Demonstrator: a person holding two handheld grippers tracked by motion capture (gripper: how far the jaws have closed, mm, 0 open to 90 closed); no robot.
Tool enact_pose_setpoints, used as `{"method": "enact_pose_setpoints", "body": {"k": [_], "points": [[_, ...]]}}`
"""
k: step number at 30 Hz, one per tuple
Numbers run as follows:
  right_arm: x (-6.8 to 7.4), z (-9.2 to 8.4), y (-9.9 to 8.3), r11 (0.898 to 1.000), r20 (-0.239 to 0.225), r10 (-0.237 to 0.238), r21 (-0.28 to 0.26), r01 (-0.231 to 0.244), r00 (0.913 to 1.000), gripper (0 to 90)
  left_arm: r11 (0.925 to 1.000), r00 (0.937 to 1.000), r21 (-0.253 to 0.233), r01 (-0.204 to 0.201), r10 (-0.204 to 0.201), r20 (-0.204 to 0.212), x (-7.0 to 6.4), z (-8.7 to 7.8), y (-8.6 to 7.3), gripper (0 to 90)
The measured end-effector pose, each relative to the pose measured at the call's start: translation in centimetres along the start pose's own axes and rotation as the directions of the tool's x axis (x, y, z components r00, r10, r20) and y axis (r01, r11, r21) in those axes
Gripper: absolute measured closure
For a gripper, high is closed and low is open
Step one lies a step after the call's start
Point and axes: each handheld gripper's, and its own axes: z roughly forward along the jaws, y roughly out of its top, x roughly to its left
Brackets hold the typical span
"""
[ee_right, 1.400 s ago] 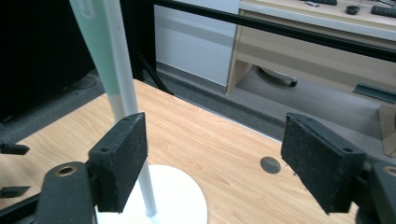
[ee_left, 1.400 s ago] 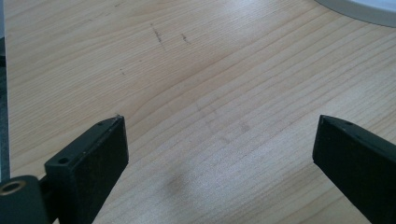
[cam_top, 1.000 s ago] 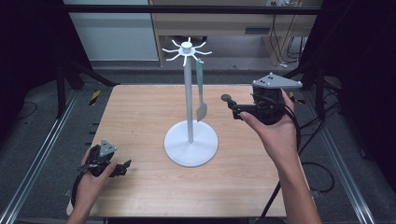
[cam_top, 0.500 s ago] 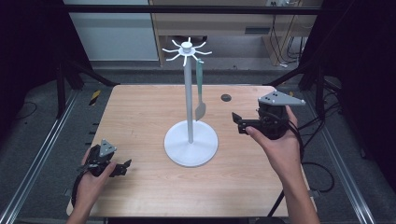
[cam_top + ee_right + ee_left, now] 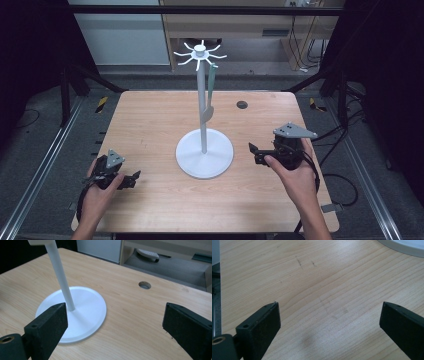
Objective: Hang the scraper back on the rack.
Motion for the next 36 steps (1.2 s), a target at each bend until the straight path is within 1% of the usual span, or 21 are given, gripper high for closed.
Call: {"method": "enact_pose_setpoints", "body": {"k": [3,4,5,8,15,17,20,27,28,31,33,36], "points": [[-0.1,0.6,-1.3,1.0,0.001,0.003,0.016,-0.003,1.0,6.8,1.0,1.0,0.001,0.0,0.0,-0.001,0.0,0.0,0.0,3.0],[0.0,0.8,-1.7,1.0,-0.003,0.008,0.021,-0.008,1.0,8.6,1.0,1.0,0.0,-0.001,0.001,-0.001,0.0,0.0,0.0,3.1],[-0.1,1.0,-2.1,1.0,-0.012,0.002,0.029,-0.002,0.9999,10.3,1.0,1.0,0.0,-0.001,0.001,-0.001,0.0,0.0,0.0,3.0],[-0.1,1.6,-3.2,0.999,-0.029,0.014,0.052,-0.012,0.9995,8.1,1.0,1.0,-0.002,-0.001,0.001,0.0,0.0,0.0,0.0,3.0],[-0.4,3.2,-5.2,0.996,-0.006,0.038,0.086,-0.037,0.9993,7.6,1.0,1.0,-0.001,-0.003,0.003,0.002,0.0,0.0,0.0,3.0],[-0.6,3.7,-5.8,0.994,-0.001,0.047,0.101,-0.047,0.9989,9.4,1.0,1.0,-0.001,-0.003,0.003,0.002,0.0,0.0,0.0,3.1],[-0.8,4.7,-6.8,0.99,0.001,0.065,0.127,-0.065,0.9979,9.7,1.0,1.0,-0.001,-0.004,0.004,0.002,0.0,0.0,0.0,3.0],[-1.3,6.2,-8.0,0.985,0.027,0.086,0.146,-0.089,0.9959,9.9,1.0,1.0,0.002,-0.007,0.007,0.002,-0.1,0.0,0.0,3.0],[-1.3,6.4,-8.1,0.985,0.037,0.09,0.148,-0.094,0.9953,9.9,1.0,1.0,0.002,-0.007,0.007,0.003,-0.1,0.0,0.0,3.0],[-1.4,6.8,-8.4,0.982,0.047,0.108,0.152,-0.113,0.9931,9.9,0.9999,0.9999,0.003,-0.01,0.01,0.003,-0.1,0.0,0.0,3.1],[-1.4,7.0,-8.6,0.98,0.053,0.106,0.162,-0.113,0.993,9.9,0.9999,0.9999,0.003,-0.011,0.011,0.003,-0.1,0.1,0.0,3.1],[-1.6,7.2,-9.0,0.979,0.063,0.116,0.16,-0.125,0.9912,9.9,0.9999,0.9999,0.004,-0.011,0.011,0.003,-0.1,0.1,0.0,3.0]]}}
